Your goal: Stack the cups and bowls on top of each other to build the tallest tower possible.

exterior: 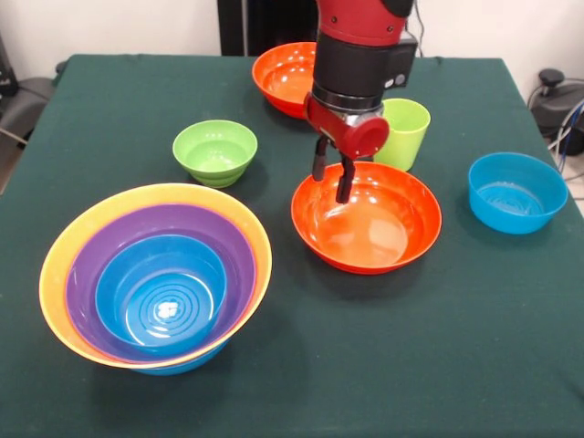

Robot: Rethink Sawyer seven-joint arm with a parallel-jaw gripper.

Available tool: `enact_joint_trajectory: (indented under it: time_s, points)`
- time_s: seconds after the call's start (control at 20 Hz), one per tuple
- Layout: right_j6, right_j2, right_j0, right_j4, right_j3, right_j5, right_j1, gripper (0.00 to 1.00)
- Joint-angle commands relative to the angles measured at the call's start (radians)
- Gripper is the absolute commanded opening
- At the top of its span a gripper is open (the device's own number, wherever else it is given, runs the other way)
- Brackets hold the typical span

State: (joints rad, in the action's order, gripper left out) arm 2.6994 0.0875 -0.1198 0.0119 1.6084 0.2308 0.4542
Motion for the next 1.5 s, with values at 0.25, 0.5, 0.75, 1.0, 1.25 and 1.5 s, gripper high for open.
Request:
enact_joint_trajectory:
  time_s: [0.25, 0.5, 0.75, 1.0, 1.25, 1.5]
  points:
    - [-0.156, -0.076, -0.077, 0.129, -0.002, 0.127, -0.027, 1.0]
    - [-0.178, -0.083, -0.109, 0.188, -0.016, 0.104, -0.059, 1.0]
    - [-0.166, -0.114, -0.143, 0.224, -0.008, 0.088, -0.078, 1.0]
    - [-0.147, -0.144, -0.166, 0.244, -0.015, 0.07, -0.102, 1.0]
    - [-0.143, -0.181, -0.189, 0.254, 0.0, 0.072, -0.093, 1.0]
    - [-0.146, -0.223, -0.216, 0.263, 0.037, 0.086, -0.042, 1.0]
